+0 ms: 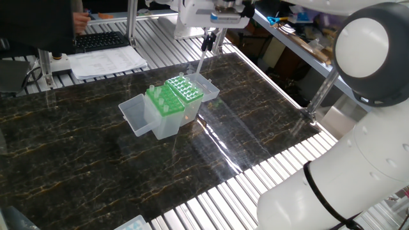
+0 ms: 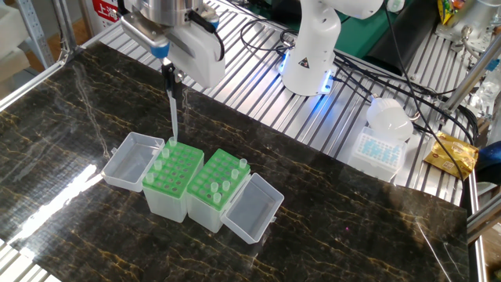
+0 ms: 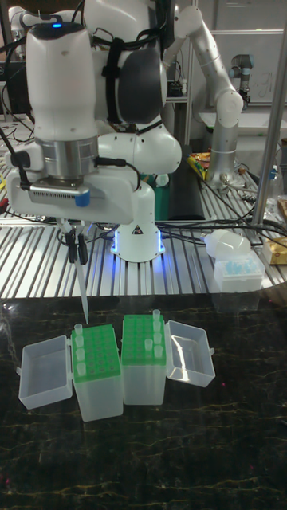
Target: Transfer all large pipette tips from one holder to another
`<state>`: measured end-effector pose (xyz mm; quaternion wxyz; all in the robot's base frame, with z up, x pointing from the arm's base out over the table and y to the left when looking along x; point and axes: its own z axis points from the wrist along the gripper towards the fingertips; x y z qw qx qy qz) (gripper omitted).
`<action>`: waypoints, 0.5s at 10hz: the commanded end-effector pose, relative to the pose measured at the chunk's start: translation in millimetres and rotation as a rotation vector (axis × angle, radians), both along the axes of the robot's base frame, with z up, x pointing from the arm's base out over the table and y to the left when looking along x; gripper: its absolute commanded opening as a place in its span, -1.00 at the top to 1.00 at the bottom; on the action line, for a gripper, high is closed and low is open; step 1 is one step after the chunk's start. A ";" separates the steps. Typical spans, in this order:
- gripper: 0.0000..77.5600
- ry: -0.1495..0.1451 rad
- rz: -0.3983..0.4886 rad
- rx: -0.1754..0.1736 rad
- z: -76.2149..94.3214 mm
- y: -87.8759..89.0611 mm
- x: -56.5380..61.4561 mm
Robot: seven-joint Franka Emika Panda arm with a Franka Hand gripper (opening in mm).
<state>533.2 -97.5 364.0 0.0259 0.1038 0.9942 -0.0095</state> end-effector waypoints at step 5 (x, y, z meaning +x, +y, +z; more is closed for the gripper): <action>0.97 -0.002 -0.018 -0.001 -15.2 -3.1 -7.5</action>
